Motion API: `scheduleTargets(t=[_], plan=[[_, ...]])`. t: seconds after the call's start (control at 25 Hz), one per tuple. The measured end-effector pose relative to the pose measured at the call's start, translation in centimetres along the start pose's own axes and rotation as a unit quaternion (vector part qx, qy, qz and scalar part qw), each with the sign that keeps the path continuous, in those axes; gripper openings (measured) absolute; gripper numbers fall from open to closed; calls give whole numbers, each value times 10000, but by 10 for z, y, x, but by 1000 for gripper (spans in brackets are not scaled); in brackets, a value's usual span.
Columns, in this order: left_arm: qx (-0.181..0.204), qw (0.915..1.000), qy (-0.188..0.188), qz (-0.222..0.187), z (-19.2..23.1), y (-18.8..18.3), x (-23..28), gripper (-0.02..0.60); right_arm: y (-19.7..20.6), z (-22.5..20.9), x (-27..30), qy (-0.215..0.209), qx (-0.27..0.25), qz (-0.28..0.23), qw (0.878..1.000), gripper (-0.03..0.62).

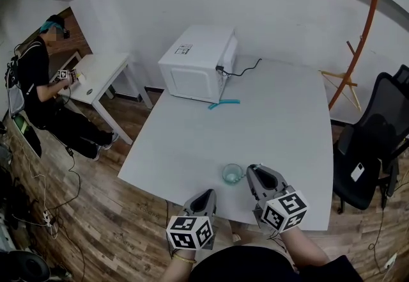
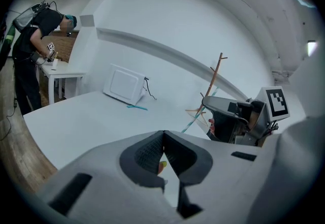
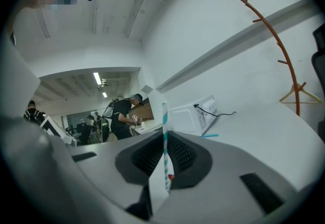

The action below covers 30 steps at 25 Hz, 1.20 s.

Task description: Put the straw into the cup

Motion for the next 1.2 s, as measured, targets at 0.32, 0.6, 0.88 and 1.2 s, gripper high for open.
scheduleTargets(t=[0.32,0.6,0.88,1.2], plan=[[-16,9998,27,200,17,3,14,18,7,-12,16,173,43,78,9998,40],[-57,9991,59,427,31,10,23,18,19,-21,32,319,71,244,9992,40],[-76,9985,122,537,44,7,36,18,36,-26,42,455,129,482,9977,40],[-81,9979,188,614,52,6,47,18,51,-28,49,533,125,685,9961,40]])
Point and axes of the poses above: the fingertips, and each gripper's own axes: x forward along the fingers, z to its left, y out of its underside, the point moved 2 cm from there along -x, backward along the fingers, and after that the axes turned 4 degrees about y, right-handed, at the moved point
